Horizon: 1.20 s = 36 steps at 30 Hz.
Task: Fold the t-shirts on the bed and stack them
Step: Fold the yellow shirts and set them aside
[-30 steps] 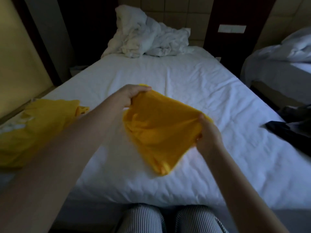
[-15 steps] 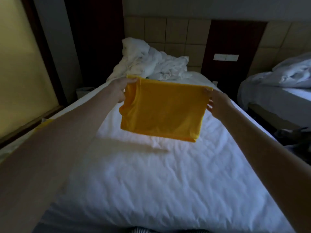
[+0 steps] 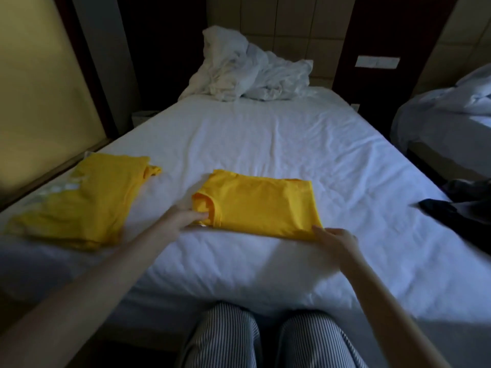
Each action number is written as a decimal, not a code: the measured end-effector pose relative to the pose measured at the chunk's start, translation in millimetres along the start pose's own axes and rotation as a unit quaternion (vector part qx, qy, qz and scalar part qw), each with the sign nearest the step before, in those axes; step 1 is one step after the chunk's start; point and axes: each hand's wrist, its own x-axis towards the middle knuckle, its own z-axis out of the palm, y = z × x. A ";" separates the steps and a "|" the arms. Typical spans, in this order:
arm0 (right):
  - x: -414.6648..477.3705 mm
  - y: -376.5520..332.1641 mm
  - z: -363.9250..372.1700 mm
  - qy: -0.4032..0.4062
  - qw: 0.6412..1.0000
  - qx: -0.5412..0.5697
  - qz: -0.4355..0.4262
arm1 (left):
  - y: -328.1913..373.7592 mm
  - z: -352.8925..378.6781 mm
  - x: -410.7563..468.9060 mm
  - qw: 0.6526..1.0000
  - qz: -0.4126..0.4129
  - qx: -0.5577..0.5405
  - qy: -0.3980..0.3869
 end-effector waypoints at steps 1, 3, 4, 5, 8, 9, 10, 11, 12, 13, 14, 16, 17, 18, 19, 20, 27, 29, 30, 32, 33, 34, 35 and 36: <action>3.0 1.2 0.5 -0.006 0.999 -0.046 -0.014 | -8.5 1.5 0.4 0.999 0.018 0.011 0.030; -5.2 -9.3 0.2 0.002 0.997 -0.074 -0.007 | -8.2 4.2 -7.6 0.997 0.037 0.034 0.065; -9.2 -14.3 -1.6 0.007 0.996 -0.086 -0.004 | -7.2 4.0 -6.0 0.996 0.034 0.042 0.070; -6.0 -11.0 -2.1 0.018 0.995 -0.094 -0.007 | -6.2 4.7 -4.1 0.996 0.024 0.051 0.069; -9.8 -3.8 -6.6 0.017 0.996 -0.088 0.000 | -9.9 -0.7 -8.8 0.990 0.014 0.122 0.067; -10.2 2.3 -6.3 0.017 0.995 -0.097 -0.007 | -16.4 -2.3 -8.3 0.984 0.013 0.168 0.060; -12.7 6.5 -4.6 0.016 0.994 -0.107 -0.020 | -21.1 -2.8 -10.4 0.970 0.006 0.237 0.061; -11.8 12.4 -1.6 0.023 0.993 -0.111 -0.044 | -24.8 -1.7 -13.8 0.948 -0.001 0.311 0.070; -14.6 11.6 0.3 0.027 0.990 -0.128 -0.044 | -26.7 0.1 -15.5 0.927 -0.008 0.365 0.084; -13.6 11.8 3.3 0.040 0.986 -0.152 -0.049 | -26.7 2.4 -14.7 0.915 -0.010 0.390 0.105; -15.4 7.7 5.9 0.054 0.982 -0.178 -0.040 | -22.6 4.9 -16.1 0.911 -0.009 0.393 0.123; -15.7 -2.3 9.0 0.095 0.978 -0.174 -0.065 | -10.1 11.6 -20.7 0.912 0.047 0.366 0.180; -11.8 -6.9 12.2 0.120 0.973 -0.157 -0.118 | -4.0 15.8 -21.4 0.907 0.109 0.348 0.209; -10.5 -14.9 15.5 0.129 0.961 -0.161 -0.182 | 1.4 21.1 -19.5 0.900 0.176 0.329 0.225; -5.7 -21.6 20.3 0.124 0.944 -0.179 -0.247 | 8.5 28.0 -17.2 0.891 0.247 0.315 0.216; 0.7 -27.8 26.3 0.095 0.926 -0.201 -0.304 | 16.1 36.4 -14.2 0.881 0.302 0.315 0.182; 61.9 -50.5 68.4 -0.105 0.852 -0.406 -0.314 | 37.0 89.5 44.2 0.725 0.327 0.596 -0.110; 78.1 -41.4 66.9 -0.116 0.864 -0.397 -0.287 | 27.2 83.0 63.2 0.768 0.241 0.584 -0.105; 84.0 -35.4 66.3 -0.109 0.872 -0.385 -0.282 | 20.9 79.7 71.0 0.788 0.216 0.569 -0.093; 91.2 -26.8 67.5 -0.077 0.883 -0.375 -0.273 | 12.1 77.8 79.0 0.801 0.209 0.556 -0.071; 92.9 -24.6 69.3 -0.067 0.885 -0.375 -0.266 | 9.2 78.5 80.6 0.802 0.216 0.554 -0.064; 94.4 -24.0 70.7 -0.066 0.886 -0.376 -0.262 | 7.3 79.2 81.5 0.805 0.222 0.548 -0.058; 95.1 -24.1 71.4 -0.071 0.887 -0.378 -0.256 | 6.1 79.2 81.6 0.806 0.225 0.545 -0.053; 95.1 -25.2 71.3 -0.078 0.887 -0.380 -0.249 | 5.9 78.4 80.9 0.806 0.225 0.545 -0.050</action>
